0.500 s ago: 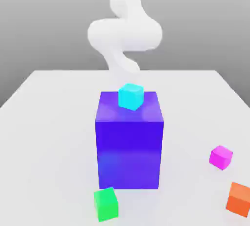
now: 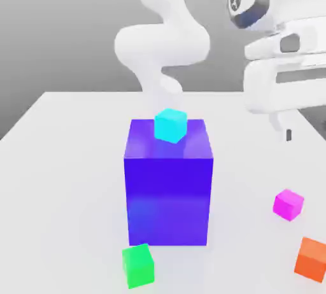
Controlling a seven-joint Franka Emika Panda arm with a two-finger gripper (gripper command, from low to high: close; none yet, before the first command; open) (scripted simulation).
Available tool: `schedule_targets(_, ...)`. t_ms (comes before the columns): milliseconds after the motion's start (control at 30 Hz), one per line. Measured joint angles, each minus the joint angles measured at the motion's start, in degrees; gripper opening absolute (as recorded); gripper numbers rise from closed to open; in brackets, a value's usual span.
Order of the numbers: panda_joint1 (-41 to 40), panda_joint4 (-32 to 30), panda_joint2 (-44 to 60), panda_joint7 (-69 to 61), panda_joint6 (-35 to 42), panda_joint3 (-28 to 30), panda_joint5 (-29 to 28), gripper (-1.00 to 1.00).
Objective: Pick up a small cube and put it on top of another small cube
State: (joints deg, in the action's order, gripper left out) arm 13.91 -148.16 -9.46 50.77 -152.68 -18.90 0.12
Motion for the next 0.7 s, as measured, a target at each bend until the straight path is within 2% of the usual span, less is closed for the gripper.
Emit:
schedule_targets(100,3.4,-2.8,6.5,2.7,-3.5,-3.0,-2.6,0.00)
schedule_targets(233,7.6,-6.1,15.3,7.9,-8.1,-4.3,-8.3,0.00)
schedule_targets(433,17.3,-4.1,27.9,17.3,-17.1,7.2,-20.5,0.00)
schedule_targets(467,18.6,-3.8,29.2,18.1,-18.1,8.7,-21.5,-1.00)
schedule_targets(700,18.5,-3.8,29.2,18.3,-18.2,8.7,-21.7,-1.00)
